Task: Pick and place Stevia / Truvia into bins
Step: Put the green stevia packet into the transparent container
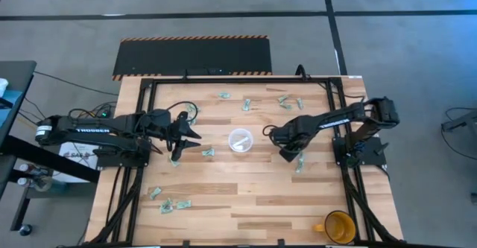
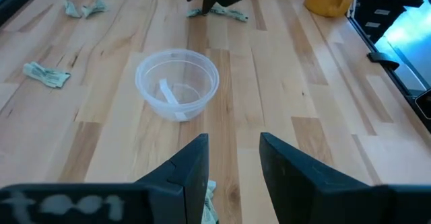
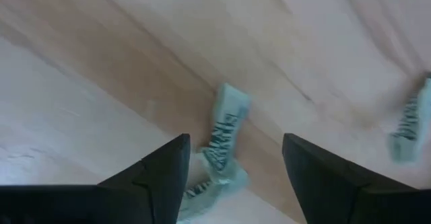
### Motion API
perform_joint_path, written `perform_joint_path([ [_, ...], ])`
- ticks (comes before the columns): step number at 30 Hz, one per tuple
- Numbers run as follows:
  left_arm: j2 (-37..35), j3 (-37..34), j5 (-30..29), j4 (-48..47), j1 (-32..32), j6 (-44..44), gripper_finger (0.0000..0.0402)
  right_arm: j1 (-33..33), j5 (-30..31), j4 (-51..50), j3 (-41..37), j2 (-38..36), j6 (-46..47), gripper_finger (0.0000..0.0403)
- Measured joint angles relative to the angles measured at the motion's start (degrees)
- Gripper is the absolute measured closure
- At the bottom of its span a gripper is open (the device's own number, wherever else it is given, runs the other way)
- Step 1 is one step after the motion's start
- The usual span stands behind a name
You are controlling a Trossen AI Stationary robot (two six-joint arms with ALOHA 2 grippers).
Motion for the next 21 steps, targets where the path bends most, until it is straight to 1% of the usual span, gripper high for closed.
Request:
perform_joint_path([
  [6, 0.0, 0.0, 0.0, -0.1, 0.0, 0.0, 0.028, 0.0, -2.8, 1.0, 0.2, 2.9, -2.2, 0.0191],
  [10, 0.0, 0.0, 0.0, -0.1, 0.0, 0.0, 0.028, 0.0, -2.8, 1.3, 0.2, 3.1, -4.4, 0.0221],
  [14, 0.0, 0.0, -0.1, -0.1, 0.0, 0.0, 0.028, 0.1, -2.2, 1.4, -0.1, 1.6, -4.7, 0.028],
  [19, 0.0, 0.0, -1.9, -0.1, 0.0, 0.0, 0.028, 0.1, -1.9, 1.3, -0.1, -0.4, -4.6, 0.038],
  [21, 0.0, 0.0, -2.9, -0.1, 0.0, 0.0, 0.028, 0.1, -2.0, 1.2, 0.3, -1.3, -4.5, 0.0394],
])
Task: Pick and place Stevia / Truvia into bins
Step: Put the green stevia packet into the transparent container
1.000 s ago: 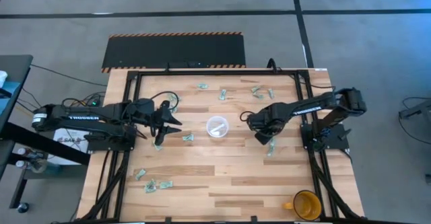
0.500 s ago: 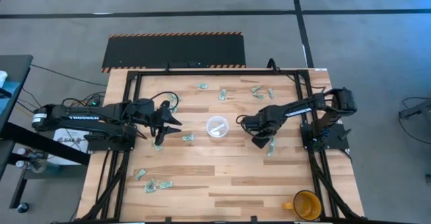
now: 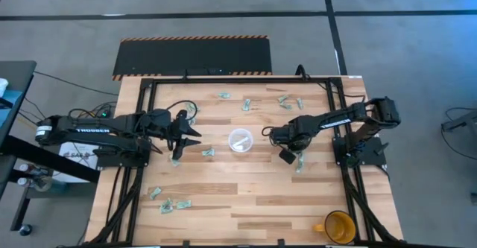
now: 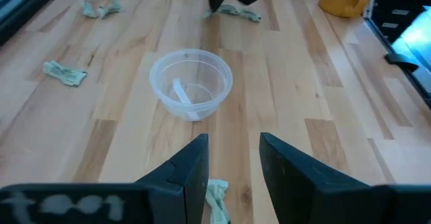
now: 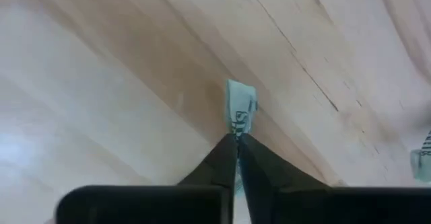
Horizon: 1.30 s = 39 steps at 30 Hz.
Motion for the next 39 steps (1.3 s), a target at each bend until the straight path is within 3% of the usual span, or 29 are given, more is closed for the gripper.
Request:
perform_joint_path([
  [9, 0.0, 0.0, -1.6, 0.0, 0.0, 0.0, 0.028, 1.1, 1.8, 2.4, 5.7, -4.8, 0.8, 0.0401],
  [17, 0.0, 0.0, -1.7, 0.0, 0.0, 0.0, 0.028, 6.0, 6.2, 18.1, 13.0, -7.0, -6.8, 0.0402],
  [24, 0.0, 0.0, -1.9, 0.0, 0.0, 0.0, 0.028, 6.4, 5.5, 31.4, 17.2, -4.1, -15.0, 0.0403],
  [39, 0.0, 0.1, -4.7, -0.3, -0.1, 0.0, 0.028, -0.3, 0.8, 29.1, 20.1, 7.8, -17.5, 0.0403],
])
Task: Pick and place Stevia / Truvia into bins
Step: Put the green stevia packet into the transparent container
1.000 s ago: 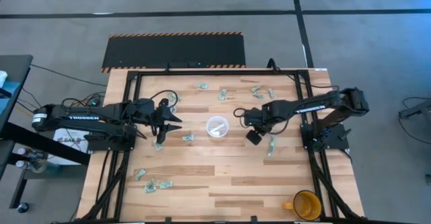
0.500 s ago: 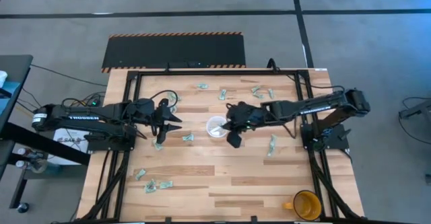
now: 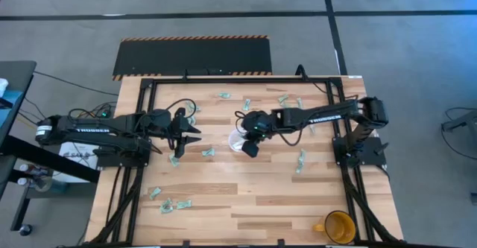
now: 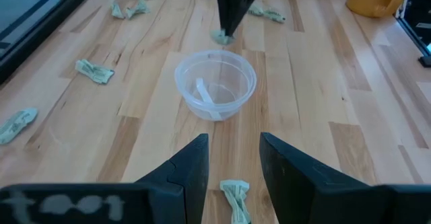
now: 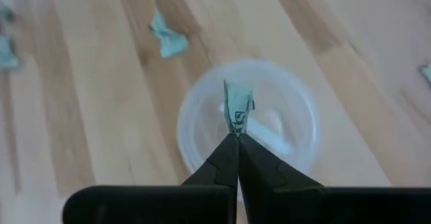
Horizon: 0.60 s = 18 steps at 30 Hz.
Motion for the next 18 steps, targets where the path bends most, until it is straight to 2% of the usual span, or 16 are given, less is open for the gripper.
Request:
perform_joint_path([
  [6, 0.0, 0.0, -0.1, -0.2, 0.0, 0.0, 0.028, -0.5, 0.0, -1.6, 0.8, 1.0, -0.6, 0.0396],
  [15, 0.0, 0.0, -0.2, -0.1, -0.2, 0.0, 0.028, -0.6, 0.1, -3.7, 0.8, 0.0, -1.9, 0.0331],
  [18, 0.0, 0.0, -0.2, -0.2, -0.2, 0.0, 0.028, -0.9, 1.3, -9.8, 0.9, -1.0, -1.2, 0.0317],
])
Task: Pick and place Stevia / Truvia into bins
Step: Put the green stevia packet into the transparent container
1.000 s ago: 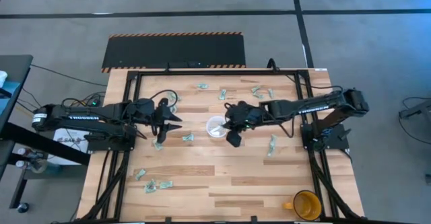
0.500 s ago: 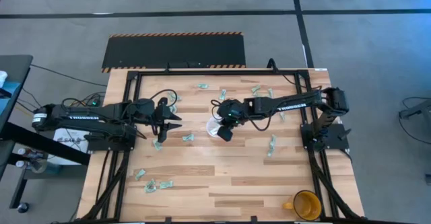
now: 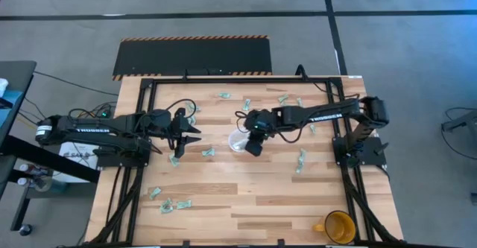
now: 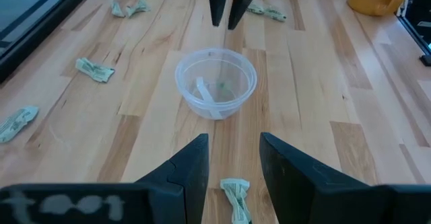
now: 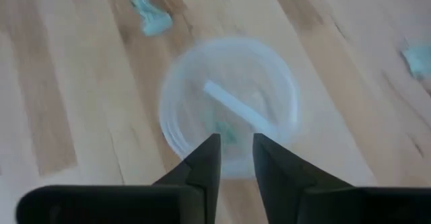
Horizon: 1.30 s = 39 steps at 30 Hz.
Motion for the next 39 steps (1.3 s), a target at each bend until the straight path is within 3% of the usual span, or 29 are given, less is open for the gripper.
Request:
perform_joint_path([
  [5, 0.0, 0.0, 0.0, -0.2, 0.0, 0.0, 0.028, 0.2, 8.3, -24.6, -0.5, -3.7, 13.2, 0.0315],
  [11, 0.0, 0.0, -0.8, -1.0, 0.0, 0.0, 0.028, 4.7, 4.1, -39.1, -3.8, -12.1, 30.3, 0.0315],
  [18, 0.0, 0.0, -1.2, -1.0, 0.0, 0.0, 0.028, 10.2, 1.2, -36.4, -13.0, -22.1, 46.4, 0.0315],
  [23, 0.0, 0.0, -1.2, -1.0, 0.0, 0.0, 0.028, 10.7, 0.2, -30.7, -19.3, -25.5, 53.5, 0.0315],
  [39, 0.0, 0.0, -1.2, -0.8, 0.0, -0.1, 0.028, 8.6, -4.3, -15.6, -32.0, -25.3, 58.3, 0.0315],
])
